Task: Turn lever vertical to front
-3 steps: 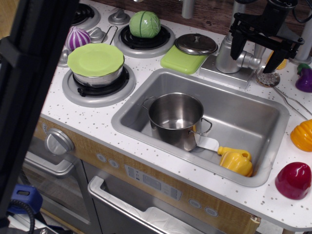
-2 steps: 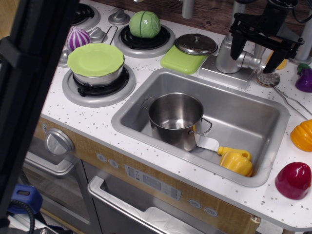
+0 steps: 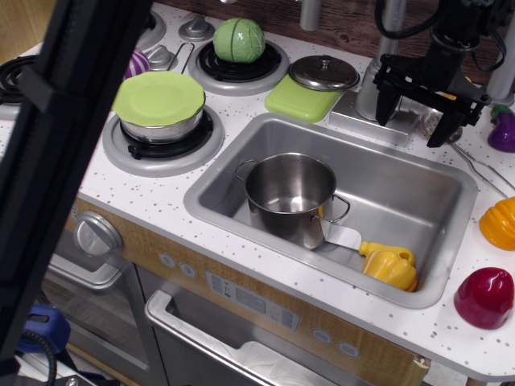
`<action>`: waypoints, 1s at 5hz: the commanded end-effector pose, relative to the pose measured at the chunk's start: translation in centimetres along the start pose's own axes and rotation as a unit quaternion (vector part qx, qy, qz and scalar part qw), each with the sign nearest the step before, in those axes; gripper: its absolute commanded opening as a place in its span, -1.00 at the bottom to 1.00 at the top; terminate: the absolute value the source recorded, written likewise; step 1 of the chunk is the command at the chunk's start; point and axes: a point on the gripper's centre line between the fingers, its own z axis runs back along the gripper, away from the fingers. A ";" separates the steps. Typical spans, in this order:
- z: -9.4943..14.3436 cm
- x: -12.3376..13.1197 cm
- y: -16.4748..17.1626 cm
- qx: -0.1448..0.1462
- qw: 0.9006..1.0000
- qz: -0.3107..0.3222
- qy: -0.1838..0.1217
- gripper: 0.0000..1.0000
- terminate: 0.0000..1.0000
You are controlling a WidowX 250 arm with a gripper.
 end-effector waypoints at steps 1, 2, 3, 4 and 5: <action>6.6 2.6 -0.4 -0.025 0.990 0.021 -0.136 1.00 -1.00; 7.8 3.4 -0.6 -0.011 0.985 0.018 -0.171 1.00 -1.00; 7.8 4.4 -0.7 -0.016 0.982 0.013 -0.187 1.00 -1.00; 7.7 5.5 -0.4 -0.010 0.979 0.008 -0.204 1.00 -1.00; 7.1 6.6 0.2 -0.008 0.975 0.007 -0.221 1.00 -1.00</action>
